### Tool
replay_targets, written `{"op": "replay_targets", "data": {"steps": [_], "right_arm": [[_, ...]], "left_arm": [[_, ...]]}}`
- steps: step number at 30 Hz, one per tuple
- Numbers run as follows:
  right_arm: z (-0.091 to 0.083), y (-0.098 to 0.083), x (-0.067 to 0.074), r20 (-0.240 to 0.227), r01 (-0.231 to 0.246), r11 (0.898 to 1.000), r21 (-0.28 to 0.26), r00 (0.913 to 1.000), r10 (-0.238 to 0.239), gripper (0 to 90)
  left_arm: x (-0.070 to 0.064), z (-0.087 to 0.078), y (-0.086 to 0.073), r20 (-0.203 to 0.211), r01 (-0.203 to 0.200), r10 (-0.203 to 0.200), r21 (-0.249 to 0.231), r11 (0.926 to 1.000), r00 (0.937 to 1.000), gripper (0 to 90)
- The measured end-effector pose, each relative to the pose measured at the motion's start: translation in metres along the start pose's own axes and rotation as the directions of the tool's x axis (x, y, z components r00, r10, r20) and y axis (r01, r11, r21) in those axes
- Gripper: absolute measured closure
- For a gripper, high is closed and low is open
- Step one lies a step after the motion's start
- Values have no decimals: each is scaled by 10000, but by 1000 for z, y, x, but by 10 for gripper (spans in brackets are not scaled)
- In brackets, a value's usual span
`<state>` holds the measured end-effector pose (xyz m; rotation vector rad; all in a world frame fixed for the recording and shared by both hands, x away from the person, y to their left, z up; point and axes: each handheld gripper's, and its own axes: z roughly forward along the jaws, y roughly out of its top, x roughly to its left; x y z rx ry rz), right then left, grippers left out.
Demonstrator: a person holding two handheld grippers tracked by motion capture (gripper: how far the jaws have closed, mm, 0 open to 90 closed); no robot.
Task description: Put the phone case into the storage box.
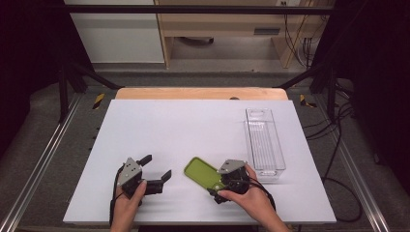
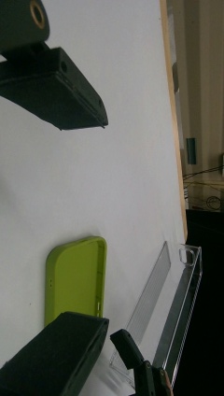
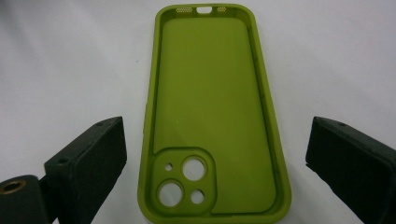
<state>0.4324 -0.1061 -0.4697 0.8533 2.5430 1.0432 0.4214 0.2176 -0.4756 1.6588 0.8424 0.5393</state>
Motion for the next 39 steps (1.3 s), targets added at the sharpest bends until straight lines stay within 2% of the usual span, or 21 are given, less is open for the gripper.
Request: {"op": "replay_targets", "data": {"steps": [5, 7, 9, 14, 18, 26, 39], "right_arm": [[1, -3, -2, -304, -35, 9996, 283, 9995, 44, 61], [1, -5, -2, -217, 40, 9992, 387, 9998, -32, 61], [2, -7, -3, -367, -20, 9987, 511, 9993, 38, 62], [3, -8, -4, -321, -34, 9985, 555, 9995, 52, 62], [5, -8, -5, -483, -31, 9984, 557, 9988, 58, 62], [9, -9, -4, -507, 36, 9972, 747, 9987, 2, 63], [10, -13, -2, -357, 28, 9985, 554, 9994, -8, 87]], "left_arm": [[-1, 0, 0, 65, 15, -16, 40, 10000, 10000, 38], [-2, 0, 0, 98, -5, 4, 39, 10000, 10000, 38], [-3, 0, 0, 137, -20, 20, 38, 10000, 9999, 37], [-5, 1, 0, 173, -112, 111, 71, 9999, 9998, 37], [-6, 1, 0, 152, -179, 177, 95, 9998, 9997, 37], [-6, 1, 0, 204, -152, 151, 36, 9999, 9997, 37], [-9, 1, 0, 236, -259, 257, 58, 9996, 9994, 37]]}}
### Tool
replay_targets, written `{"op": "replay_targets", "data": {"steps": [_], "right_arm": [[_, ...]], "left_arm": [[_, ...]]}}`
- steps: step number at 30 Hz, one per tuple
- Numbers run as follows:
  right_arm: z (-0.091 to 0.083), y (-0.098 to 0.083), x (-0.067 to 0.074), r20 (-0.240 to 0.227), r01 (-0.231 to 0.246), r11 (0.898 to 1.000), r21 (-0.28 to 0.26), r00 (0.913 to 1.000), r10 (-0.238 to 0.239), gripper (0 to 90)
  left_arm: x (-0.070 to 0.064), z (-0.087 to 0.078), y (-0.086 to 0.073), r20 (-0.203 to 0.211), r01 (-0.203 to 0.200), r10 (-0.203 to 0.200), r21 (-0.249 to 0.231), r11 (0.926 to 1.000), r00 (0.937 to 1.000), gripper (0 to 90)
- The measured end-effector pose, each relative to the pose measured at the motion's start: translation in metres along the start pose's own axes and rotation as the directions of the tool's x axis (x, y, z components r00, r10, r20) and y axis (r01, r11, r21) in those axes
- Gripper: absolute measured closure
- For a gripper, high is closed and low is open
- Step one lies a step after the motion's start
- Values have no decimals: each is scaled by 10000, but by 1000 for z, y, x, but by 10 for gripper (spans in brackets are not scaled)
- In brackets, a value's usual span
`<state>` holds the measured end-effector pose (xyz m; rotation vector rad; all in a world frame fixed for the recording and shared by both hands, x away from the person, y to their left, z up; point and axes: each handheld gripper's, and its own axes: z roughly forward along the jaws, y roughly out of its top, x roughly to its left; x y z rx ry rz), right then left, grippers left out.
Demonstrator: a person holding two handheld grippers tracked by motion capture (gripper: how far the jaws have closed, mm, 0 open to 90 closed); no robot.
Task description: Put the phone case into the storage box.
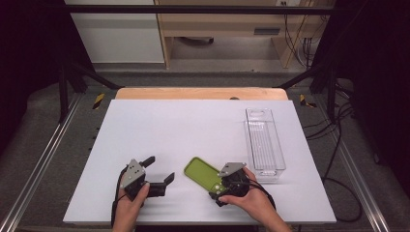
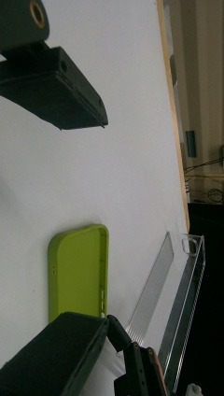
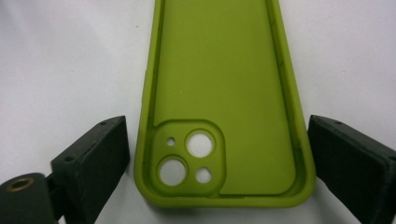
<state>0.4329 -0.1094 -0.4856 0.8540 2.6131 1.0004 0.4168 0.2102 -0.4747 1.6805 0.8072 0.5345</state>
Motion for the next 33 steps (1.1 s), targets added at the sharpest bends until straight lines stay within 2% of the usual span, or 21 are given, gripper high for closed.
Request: {"op": "replay_targets", "data": {"steps": [8, 10, 13, 20, 22, 24, 33], "right_arm": [[-1, -3, 0, 114, 4, 9998, -212, 9999, -1, 110], [-2, -5, 0, 159, -13, 9994, -346, 9999, 18, 151], [-3, -6, -1, 130, -16, 9992, -403, 9999, 21, 155], [-4, -1, -1, 160, 46, 9999, -101, 9999, -44, 170], [-5, 2, 0, 223, 130, 9999, 52, 9997, -131, 173], [-8, 8, -2, 69, 141, 9999, 32, 9999, -141, 174], [-31, 48, -20, 49, 225, 9994, 253, 9997, -226, 176]], "left_arm": [[-1, -1, 0, 21, 37, -37, -13, 10000, 10000, 36], [-1, -1, 0, 42, 44, -44, -23, 10000, 10000, 37], [-2, -1, 0, 46, 39, -39, -18, 10000, 10000, 36], [-2, -2, 0, 30, -15, 15, -26, 10000, 10000, 36], [-2, -2, 0, 24, -52, 52, -26, 10000, 10000, 36], [-2, -2, 1, 11, -80, 80, -32, 10000, 10000, 36], [-1, -4, 2, -112, -221, 220, -60, 9997, 9997, 36]]}}
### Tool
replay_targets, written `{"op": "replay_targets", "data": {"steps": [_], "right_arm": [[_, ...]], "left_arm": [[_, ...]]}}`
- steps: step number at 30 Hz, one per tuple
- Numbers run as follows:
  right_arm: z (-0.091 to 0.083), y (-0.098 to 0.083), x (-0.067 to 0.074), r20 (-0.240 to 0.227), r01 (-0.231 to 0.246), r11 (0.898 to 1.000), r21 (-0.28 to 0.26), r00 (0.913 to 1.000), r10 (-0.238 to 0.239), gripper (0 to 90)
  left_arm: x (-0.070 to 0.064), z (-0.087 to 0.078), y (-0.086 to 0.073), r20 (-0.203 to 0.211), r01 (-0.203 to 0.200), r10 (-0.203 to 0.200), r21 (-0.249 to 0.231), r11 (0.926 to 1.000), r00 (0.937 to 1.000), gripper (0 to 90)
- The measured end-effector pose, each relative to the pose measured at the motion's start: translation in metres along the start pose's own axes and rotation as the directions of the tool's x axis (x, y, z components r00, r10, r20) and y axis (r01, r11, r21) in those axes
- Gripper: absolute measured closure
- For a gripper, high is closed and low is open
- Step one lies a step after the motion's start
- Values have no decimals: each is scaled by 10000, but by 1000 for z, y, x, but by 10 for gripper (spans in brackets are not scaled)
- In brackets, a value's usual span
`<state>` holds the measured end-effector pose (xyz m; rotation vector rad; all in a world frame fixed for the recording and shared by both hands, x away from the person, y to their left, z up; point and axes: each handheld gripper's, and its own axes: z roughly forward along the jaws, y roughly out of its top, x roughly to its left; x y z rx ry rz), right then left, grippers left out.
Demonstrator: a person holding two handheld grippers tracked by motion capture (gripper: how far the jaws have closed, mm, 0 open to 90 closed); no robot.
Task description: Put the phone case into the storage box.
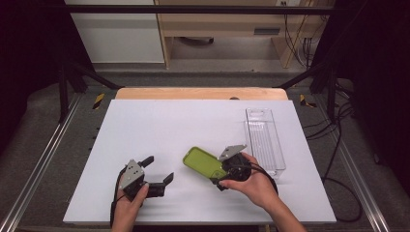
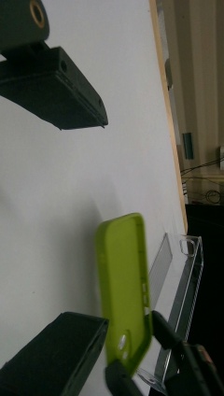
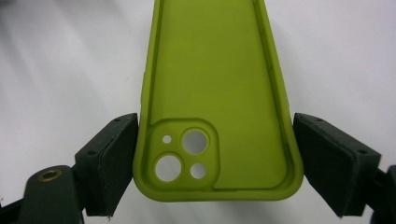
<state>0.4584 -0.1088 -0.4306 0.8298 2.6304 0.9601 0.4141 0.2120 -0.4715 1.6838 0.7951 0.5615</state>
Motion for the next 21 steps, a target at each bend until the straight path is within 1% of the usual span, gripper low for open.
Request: {"op": "replay_targets", "data": {"steps": [3, 4, 7, 9, 11, 13, 16, 18, 19, 20, 21], "right_arm": [[-11, 16, -10, 40, -88, 10000, 48, 10000, 87, 176], [-16, 21, -13, 9, -116, 9998, 150, 9999, 116, 175], [-28, 37, -21, 104, -37, 9992, 409, 9999, 33, 175], [-38, 46, -25, 143, -74, 9989, 461, 9999, 68, 175], [-48, 55, -29, 120, -73, 9985, 534, 9999, 67, 175], [-54, 61, -32, 95, -69, 9981, 614, 9999, 63, 175], [-61, 70, -36, 78, -50, 9974, 725, 10000, 45, 175], [-64, 75, -37, 102, -67, 9965, 832, 9999, 59, 175], [-65, 77, -38, 109, 18, 9961, 885, 9999, -28, 174], [-66, 79, -38, 69, 68, 9960, 890, 9999, -75, 175], [-68, 82, -37, 50, 109, 9948, 1010, 9999, -114, 175]], "left_arm": [[-2, 0, 2, -39, -218, 218, -16, 9998, 9998, 36], [-3, 0, 4, -33, -293, 293, -34, 9996, 9996, 37], [-9, 1, 6, -89, -771, 771, 20, 9970, 9970, 35], [-14, 2, 7, -43, -938, 938, 46, 9956, 9956, 35], [-19, 2, 8, -59, -1154, 1154, 91, 9933, 9933, 33], [-25, 3, 10, -132, -1407, 1409, 155, 9899, 9899, 16], [-33, 5, 11, -85, -1745, 1747, 196, 9845, 9846, 16], [-37, 6, 11, -52, -1871, 1873, 279, 9819, 9823, 16], [-38, 7, 11, -21, -1938, 1939, 304, 9806, 9810, 16], [-41, 8, 11, 46, -1992, 1991, 421, 9791, 9800, 16], [-43, 9, 12, 92, -2051, 2049, 557, 9771, 9787, 16]]}}
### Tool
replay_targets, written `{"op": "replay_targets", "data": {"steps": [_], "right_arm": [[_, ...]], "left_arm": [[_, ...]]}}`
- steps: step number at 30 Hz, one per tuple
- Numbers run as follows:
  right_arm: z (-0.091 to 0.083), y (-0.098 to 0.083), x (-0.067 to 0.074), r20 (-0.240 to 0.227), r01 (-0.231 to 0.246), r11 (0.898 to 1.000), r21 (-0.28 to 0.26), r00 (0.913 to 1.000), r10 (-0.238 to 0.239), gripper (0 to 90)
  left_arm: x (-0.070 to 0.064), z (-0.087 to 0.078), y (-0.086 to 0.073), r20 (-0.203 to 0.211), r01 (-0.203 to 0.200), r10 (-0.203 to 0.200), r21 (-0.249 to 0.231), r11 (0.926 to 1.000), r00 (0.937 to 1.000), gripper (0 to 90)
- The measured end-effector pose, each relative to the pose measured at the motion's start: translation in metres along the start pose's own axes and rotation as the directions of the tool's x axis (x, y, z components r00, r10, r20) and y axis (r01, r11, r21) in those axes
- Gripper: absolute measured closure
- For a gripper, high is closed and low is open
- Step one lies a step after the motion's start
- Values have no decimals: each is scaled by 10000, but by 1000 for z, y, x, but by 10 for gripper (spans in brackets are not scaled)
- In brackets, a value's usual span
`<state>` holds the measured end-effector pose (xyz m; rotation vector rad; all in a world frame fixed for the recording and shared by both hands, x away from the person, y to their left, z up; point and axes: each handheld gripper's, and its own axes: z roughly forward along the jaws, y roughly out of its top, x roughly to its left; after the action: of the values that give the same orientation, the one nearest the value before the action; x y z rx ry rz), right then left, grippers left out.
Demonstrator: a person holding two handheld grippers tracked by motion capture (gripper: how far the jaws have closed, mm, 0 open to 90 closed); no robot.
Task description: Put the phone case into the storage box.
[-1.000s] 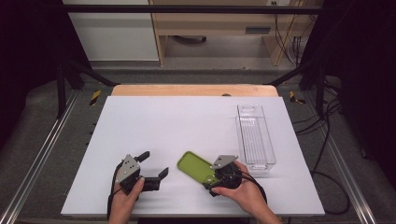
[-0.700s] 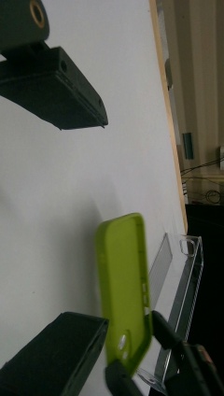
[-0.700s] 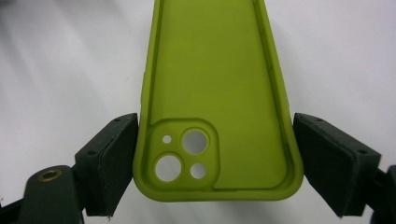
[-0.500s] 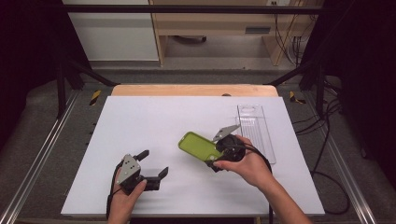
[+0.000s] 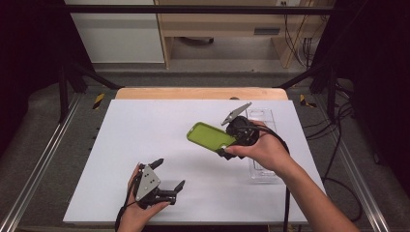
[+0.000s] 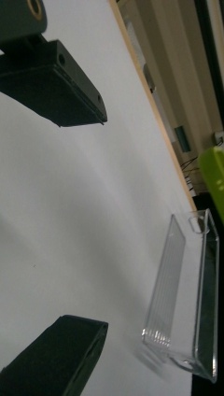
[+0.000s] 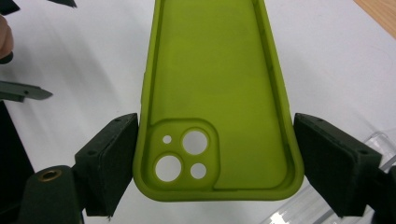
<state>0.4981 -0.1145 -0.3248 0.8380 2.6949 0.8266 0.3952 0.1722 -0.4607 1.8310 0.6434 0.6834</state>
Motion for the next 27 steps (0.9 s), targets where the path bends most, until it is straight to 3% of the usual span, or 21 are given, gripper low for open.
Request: {"op": "replay_targets", "data": {"steps": [7, 15, 21, 27], "right_arm": [[-6, 5, 5, 81, 130, 9995, 296, 9999, -133, 174], [-12, 13, 7, 122, 257, 9971, 719, 9996, -266, 174], [-15, 19, 10, 145, 256, 9948, 984, 9995, -271, 173], [-13, 23, 15, 100, 343, 9939, 1043, 9993, -356, 173]], "left_arm": [[-11, -1, 9, 141, -374, 375, -75, 9993, 9992, 21], [0, 0, 26, -247, -1110, 1112, 66, 9938, 9935, 29], [5, 5, 44, -324, -2005, 2017, 370, 9790, 9789, 36], [3, 11, 59, -343, -2602, 2620, 496, 9643, 9645, 44]]}}
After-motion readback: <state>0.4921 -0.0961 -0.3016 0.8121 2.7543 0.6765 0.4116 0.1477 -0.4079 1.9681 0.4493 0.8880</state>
